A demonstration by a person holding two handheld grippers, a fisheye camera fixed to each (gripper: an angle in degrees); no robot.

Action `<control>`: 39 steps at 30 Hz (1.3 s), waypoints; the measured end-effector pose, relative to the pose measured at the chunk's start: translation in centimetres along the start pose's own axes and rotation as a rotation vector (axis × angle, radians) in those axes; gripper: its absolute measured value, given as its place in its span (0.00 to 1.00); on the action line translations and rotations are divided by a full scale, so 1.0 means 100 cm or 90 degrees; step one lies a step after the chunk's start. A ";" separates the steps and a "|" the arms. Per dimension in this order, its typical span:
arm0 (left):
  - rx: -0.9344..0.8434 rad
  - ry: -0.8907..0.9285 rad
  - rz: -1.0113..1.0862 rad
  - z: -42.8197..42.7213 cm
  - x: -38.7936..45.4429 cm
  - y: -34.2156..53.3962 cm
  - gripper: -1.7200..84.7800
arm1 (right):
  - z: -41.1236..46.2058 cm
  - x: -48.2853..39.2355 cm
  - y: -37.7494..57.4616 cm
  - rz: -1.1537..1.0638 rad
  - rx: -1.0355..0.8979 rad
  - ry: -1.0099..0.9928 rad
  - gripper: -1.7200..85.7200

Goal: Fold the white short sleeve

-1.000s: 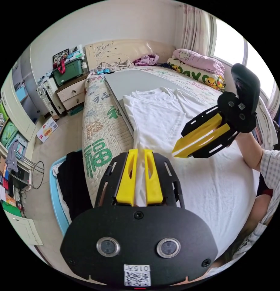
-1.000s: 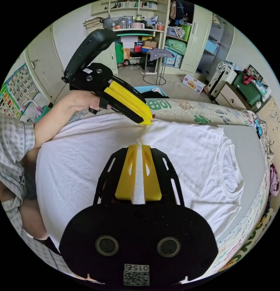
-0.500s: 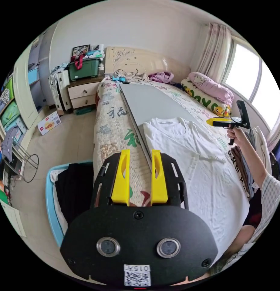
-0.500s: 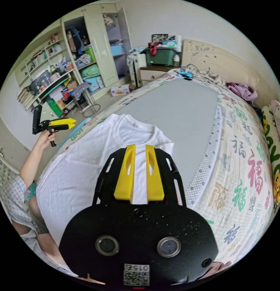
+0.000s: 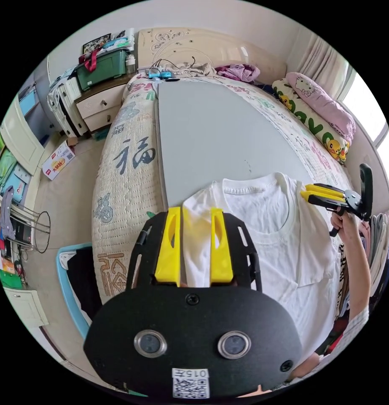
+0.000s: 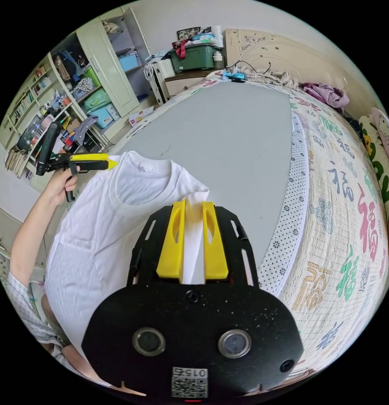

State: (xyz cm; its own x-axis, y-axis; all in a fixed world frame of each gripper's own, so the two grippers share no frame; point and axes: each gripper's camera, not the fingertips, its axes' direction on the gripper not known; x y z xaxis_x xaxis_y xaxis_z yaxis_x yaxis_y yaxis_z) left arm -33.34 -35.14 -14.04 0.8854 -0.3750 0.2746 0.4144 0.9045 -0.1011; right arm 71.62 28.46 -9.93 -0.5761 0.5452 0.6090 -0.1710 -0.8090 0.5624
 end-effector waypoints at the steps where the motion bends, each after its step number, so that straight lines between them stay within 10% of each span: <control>1: 0.003 -0.005 0.010 -0.001 0.003 0.004 0.08 | 0.001 0.000 0.002 -0.006 -0.003 0.002 0.08; 11: 0.194 0.117 0.054 -0.107 0.014 0.093 0.03 | -0.085 -0.009 0.105 -0.053 0.140 -0.013 0.02; 18: 0.316 0.196 0.164 -0.239 0.054 0.291 0.03 | -0.223 -0.082 0.362 -0.164 0.283 -0.012 0.02; 26: 0.112 0.169 0.246 -0.233 0.127 0.529 0.03 | -0.148 -0.073 0.632 -0.087 0.093 -0.155 0.01; 39: 0.119 0.100 0.214 -0.276 0.184 0.591 0.13 | -0.110 -0.050 0.744 -0.197 0.093 -0.027 0.12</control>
State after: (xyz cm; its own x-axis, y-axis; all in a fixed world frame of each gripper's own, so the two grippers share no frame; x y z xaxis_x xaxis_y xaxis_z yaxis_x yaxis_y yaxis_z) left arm 13.28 5.80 -41.38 0.9923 -0.0661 0.1046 0.0644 0.9977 0.0188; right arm 52.99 -36.83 22.72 -0.4809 0.7709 0.4175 -0.2151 -0.5654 0.7962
